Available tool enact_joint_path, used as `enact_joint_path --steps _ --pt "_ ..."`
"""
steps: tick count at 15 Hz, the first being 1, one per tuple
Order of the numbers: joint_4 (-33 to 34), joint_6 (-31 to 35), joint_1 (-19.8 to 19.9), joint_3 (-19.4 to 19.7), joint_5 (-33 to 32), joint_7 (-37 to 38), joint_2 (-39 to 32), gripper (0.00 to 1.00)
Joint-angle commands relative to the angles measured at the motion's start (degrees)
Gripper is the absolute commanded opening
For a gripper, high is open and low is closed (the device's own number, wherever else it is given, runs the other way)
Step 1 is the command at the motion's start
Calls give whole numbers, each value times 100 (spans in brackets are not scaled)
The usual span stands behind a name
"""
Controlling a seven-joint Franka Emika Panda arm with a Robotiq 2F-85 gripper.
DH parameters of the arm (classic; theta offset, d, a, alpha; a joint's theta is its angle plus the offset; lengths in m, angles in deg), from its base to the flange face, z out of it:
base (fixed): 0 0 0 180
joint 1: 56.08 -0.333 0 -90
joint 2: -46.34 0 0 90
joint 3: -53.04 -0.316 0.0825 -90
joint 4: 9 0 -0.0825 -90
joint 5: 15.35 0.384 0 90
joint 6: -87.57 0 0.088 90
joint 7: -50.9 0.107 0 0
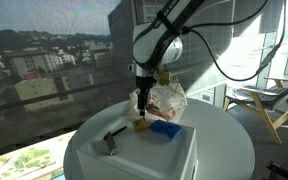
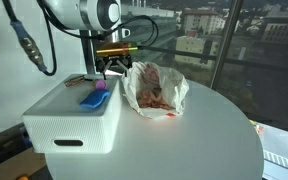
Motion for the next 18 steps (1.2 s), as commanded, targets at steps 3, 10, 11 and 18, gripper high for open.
enact_joint_path --steps 3,10,11,18 --pt "-466 1082 -330 18 -262 305 232 100" --pt "-725 1008 -556 -30 -571 726 436 100" --pt "-777 1005 -569 -48 -567 716 471 100" --pt "-913 696 -541 -231 -276 412 535 100"
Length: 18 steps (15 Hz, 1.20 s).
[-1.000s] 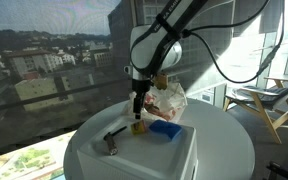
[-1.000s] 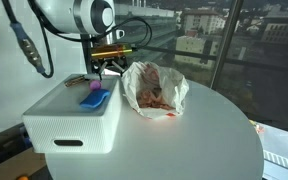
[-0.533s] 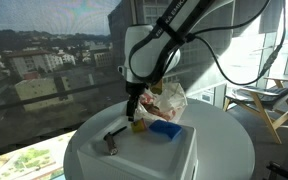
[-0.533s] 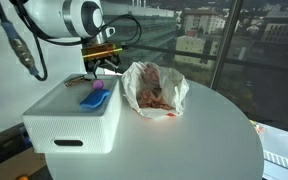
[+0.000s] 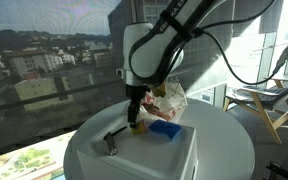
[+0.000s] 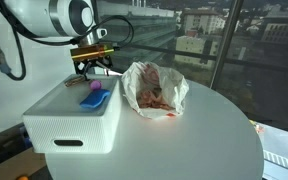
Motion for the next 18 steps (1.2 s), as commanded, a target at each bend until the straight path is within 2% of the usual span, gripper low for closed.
enact_joint_path --steps 1,6,7,8,14,16,18 --pt "-11 -354 16 -50 155 -224 82 100" --pt "388 -1129 3 -50 260 -314 -256 100" --pt "402 -1132 11 -51 259 -386 -287 75" --pt "432 -1149 16 -50 249 -441 -319 75" --pt "333 -814 11 118 -25 -243 -165 28" --pt "153 -554 79 229 -110 -175 71 24" --pt "-62 -208 232 305 73 -183 345 22"
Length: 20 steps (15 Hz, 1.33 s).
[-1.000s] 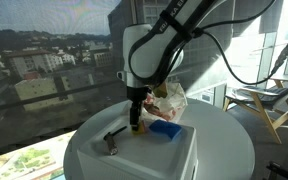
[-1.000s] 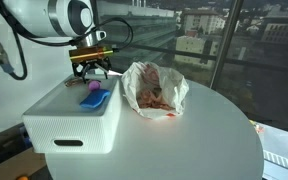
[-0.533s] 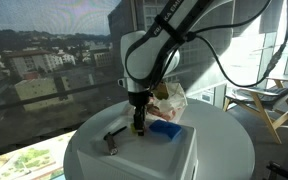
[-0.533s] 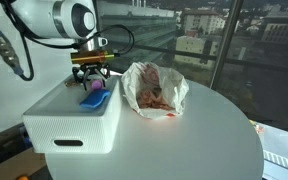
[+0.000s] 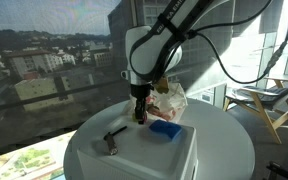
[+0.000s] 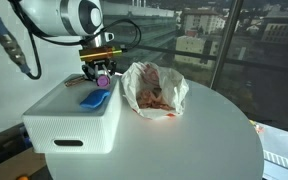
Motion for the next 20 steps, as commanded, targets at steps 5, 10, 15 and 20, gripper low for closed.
enact_joint_path --steps 5,10,15,20 --pt "-607 726 430 368 343 356 818 22" --pt "11 1676 407 739 -45 1119 -120 22" --pt "1522 1811 70 1604 -836 2474 -1653 22" --pt "2507 1464 106 1597 -577 2447 -2373 79"
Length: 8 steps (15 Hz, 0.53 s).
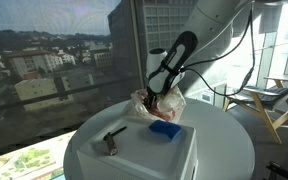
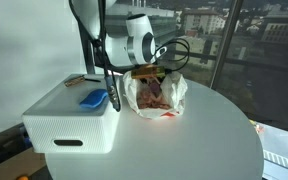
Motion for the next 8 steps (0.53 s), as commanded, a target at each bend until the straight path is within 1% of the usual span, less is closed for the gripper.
enact_joint_path --steps 1,2,3,4,5,6,7,8 --pt "581 -430 -139 72 56 62 -159 86" --pt "436 -482 -256 209 -69 163 20 95" --pt "321 -591 -375 337 -168 294 187 100" --pt "185 -726 -440 388 -236 326 372 100" --pt "65 -938 -437 340 -216 265 562 100" --pt "-34 -1220 -367 198 -173 39 748 100" --pt "-225 -1442 -245 -32 -116 -351 996 100" --pt "-366 -1669 -222 -134 -121 -548 1203 100"
